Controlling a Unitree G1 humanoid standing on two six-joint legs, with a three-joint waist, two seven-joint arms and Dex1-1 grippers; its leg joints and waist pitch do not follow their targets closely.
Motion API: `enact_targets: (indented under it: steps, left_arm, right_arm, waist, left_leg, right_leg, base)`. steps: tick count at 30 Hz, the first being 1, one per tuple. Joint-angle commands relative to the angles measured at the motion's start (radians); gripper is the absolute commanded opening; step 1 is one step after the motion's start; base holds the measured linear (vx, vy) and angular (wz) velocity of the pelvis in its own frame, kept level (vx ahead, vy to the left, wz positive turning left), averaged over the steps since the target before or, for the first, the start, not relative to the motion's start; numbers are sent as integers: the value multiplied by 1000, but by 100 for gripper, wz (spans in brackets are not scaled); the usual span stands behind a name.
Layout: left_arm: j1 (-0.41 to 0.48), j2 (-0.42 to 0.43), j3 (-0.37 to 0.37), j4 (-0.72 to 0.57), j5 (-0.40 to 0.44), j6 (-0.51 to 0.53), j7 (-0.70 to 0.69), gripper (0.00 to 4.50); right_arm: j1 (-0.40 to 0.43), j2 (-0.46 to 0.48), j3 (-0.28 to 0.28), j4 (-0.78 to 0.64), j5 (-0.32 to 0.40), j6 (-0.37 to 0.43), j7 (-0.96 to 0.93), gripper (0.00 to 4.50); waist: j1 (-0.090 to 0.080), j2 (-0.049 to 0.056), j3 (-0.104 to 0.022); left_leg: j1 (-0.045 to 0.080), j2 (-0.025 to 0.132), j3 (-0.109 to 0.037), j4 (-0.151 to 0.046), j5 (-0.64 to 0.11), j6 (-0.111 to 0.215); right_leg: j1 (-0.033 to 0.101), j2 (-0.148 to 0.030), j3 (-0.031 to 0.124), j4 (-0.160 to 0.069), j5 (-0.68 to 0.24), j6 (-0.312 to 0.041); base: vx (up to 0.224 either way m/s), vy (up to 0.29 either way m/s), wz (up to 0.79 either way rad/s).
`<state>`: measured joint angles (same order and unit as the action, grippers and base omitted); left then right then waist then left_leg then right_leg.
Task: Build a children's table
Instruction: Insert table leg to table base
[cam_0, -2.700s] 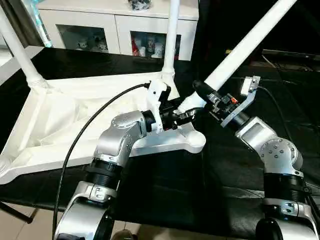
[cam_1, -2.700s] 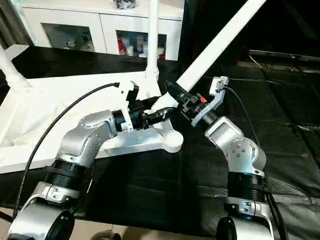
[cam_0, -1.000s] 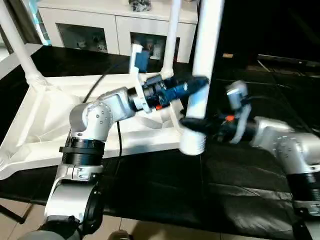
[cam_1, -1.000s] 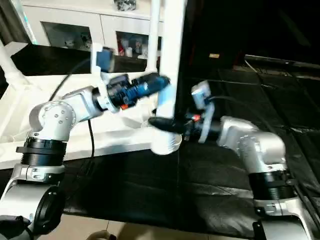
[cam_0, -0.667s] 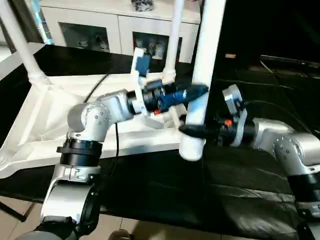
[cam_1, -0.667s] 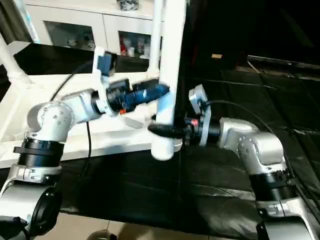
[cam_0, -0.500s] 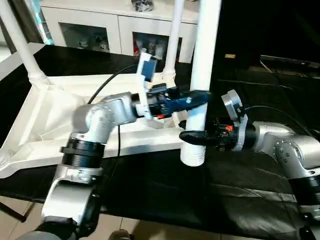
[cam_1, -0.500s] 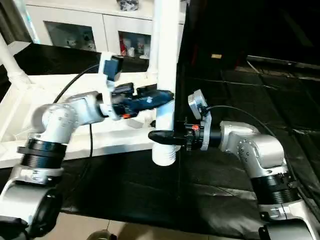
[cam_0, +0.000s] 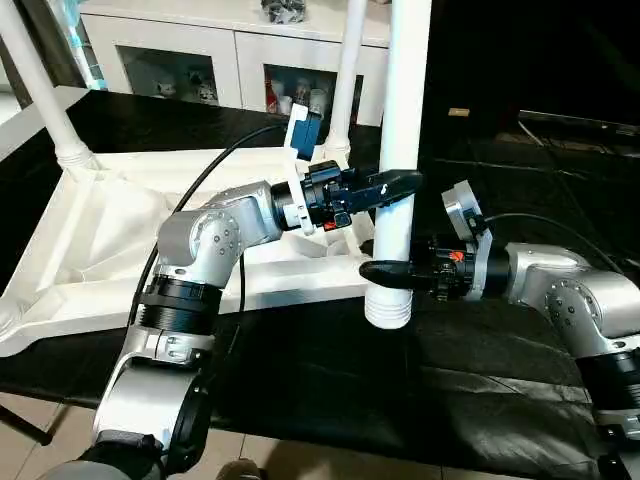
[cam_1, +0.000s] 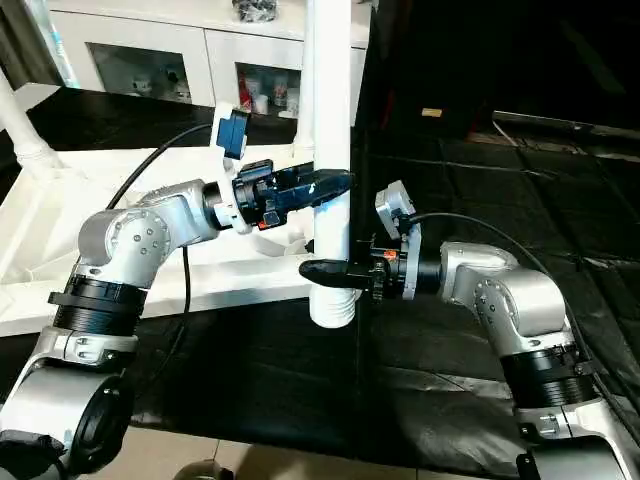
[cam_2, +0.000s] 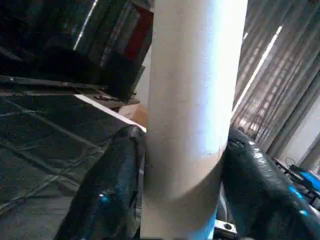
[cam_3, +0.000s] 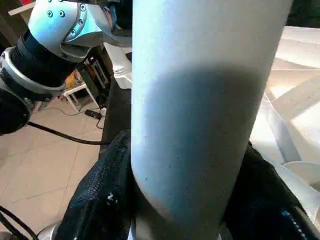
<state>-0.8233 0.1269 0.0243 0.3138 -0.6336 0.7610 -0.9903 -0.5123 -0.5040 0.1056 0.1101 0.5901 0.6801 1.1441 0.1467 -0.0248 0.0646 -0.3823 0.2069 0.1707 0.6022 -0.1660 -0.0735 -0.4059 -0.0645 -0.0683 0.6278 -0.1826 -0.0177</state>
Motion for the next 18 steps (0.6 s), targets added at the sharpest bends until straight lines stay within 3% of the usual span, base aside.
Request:
enact_targets:
  steps: [1,5,8,13,16,18]
  left_arm:
    - [-17,-7,5,10,3,-5,22,227]
    - [-21,-14,22,15,3,-10,52,193]
    - [-32,-21,53,29,11,-37,106,186]
    - [-54,-24,102,43,34,-101,202,184]
    - [-61,-12,99,41,64,-132,231,183]
    - [-68,0,86,41,105,-164,262,183]
  right_arm:
    - [-21,-4,-5,10,-12,-24,3,193]
    - [-25,1,-7,17,-26,-26,-4,193]
    - [-51,31,-46,59,-12,-4,-62,265]
    - [-89,81,-102,133,-17,-64,-148,304]
    - [-85,91,-98,135,-52,-117,-177,314]
    - [-87,120,-129,130,-54,-158,-230,352]
  waist:
    - [1,-8,-80]
    - [2,-7,-82]
    - [0,-6,-82]
    - [-1,-6,-83]
    - [-1,-4,-84]
    - [-2,-4,-84]
  left_leg:
    - [14,19,-1,-59,-142,18]
    - [14,19,-2,-58,-130,21]
    - [12,18,-2,-57,-126,23]
    - [14,18,-2,-58,-132,9]
    - [15,19,-2,-58,-114,13]
    - [14,20,-3,-59,-113,10]
  right_leg:
    - [63,-73,42,-77,-175,-196]
    - [63,-72,42,-75,-167,-191]
    - [63,-72,41,-74,-149,-203]
    - [63,-73,41,-75,-164,-188]
    - [62,-71,42,-71,-126,-191]
    - [61,-72,42,-69,-116,-188]
  base:
    - [0,0,0]
    - [0,0,0]
    - [0,0,0]
    - [0,0,0]
    - [0,0,0]
    - [0,0,0]
